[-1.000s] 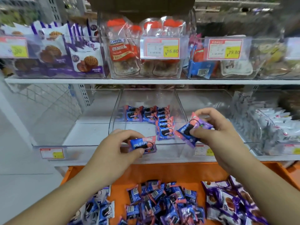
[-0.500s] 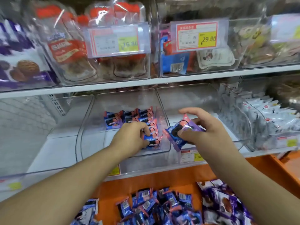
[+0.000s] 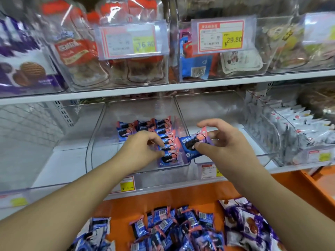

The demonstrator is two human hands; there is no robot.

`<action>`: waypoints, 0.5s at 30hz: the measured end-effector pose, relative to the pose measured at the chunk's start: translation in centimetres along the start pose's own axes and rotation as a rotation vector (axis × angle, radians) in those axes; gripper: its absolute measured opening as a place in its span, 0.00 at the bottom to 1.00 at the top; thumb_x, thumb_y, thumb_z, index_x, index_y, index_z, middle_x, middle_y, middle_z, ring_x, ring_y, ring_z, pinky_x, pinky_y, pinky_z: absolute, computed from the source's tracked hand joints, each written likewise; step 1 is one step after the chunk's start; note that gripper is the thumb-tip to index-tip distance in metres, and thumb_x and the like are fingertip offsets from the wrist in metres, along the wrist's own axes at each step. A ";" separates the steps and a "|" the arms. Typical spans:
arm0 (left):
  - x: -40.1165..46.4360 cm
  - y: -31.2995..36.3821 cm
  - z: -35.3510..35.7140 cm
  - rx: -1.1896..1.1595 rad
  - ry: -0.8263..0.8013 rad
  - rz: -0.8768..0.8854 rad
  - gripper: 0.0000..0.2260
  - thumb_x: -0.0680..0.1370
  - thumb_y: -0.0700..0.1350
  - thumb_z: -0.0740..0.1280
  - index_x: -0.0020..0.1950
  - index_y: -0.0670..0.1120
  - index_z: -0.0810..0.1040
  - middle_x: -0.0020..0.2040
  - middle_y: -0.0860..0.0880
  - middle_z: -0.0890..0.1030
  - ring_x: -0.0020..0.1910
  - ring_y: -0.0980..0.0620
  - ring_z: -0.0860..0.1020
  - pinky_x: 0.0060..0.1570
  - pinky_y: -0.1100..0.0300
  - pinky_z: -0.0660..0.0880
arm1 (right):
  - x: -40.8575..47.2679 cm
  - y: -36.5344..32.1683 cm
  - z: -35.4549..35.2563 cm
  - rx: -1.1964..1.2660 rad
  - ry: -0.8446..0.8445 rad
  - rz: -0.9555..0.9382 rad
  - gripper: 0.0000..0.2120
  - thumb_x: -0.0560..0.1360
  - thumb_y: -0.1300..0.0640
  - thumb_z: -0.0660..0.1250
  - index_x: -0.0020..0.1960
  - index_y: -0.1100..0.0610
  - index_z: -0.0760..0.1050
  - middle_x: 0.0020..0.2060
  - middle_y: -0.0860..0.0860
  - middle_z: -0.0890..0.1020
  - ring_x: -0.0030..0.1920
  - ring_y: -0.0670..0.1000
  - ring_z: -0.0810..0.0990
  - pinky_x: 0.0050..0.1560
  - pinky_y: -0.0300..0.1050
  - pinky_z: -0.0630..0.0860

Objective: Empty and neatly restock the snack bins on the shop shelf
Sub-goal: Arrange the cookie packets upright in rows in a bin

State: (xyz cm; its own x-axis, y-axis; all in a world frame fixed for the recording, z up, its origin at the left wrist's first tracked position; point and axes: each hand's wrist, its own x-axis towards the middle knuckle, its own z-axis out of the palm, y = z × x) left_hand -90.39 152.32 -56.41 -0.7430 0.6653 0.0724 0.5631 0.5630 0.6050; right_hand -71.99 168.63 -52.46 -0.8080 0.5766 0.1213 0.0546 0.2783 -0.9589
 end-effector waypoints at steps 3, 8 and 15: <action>-1.9 1.4 -2.2 -0.399 0.040 0.004 0.05 0.79 0.43 0.74 0.52 0.53 0.86 0.49 0.51 0.86 0.49 0.53 0.85 0.56 0.51 0.81 | -0.3 -0.2 0.8 -0.009 -0.021 -0.024 0.17 0.75 0.62 0.77 0.56 0.43 0.80 0.40 0.49 0.84 0.42 0.46 0.85 0.35 0.35 0.77; -5.6 3.7 -4.4 -0.586 -0.140 0.092 0.16 0.72 0.47 0.79 0.59 0.54 0.84 0.56 0.52 0.86 0.49 0.50 0.86 0.53 0.53 0.83 | -0.8 -0.5 2.8 -0.058 -0.065 -0.121 0.16 0.74 0.57 0.80 0.56 0.42 0.80 0.41 0.46 0.86 0.39 0.44 0.83 0.38 0.41 0.79; -4.1 0.3 -5.1 -0.326 0.125 -0.021 0.14 0.69 0.43 0.84 0.48 0.57 0.85 0.41 0.57 0.86 0.41 0.44 0.85 0.48 0.44 0.82 | -1.2 0.2 3.0 -0.458 -0.164 -0.235 0.31 0.81 0.47 0.70 0.80 0.36 0.62 0.75 0.35 0.68 0.75 0.39 0.64 0.72 0.36 0.63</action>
State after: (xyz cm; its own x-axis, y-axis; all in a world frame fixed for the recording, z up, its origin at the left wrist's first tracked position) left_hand -89.02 147.22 -52.45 -0.8030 0.5789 0.1418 0.4171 0.3759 0.8275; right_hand -72.78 165.66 -53.58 -0.9081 0.3413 0.2426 0.0821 0.7133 -0.6961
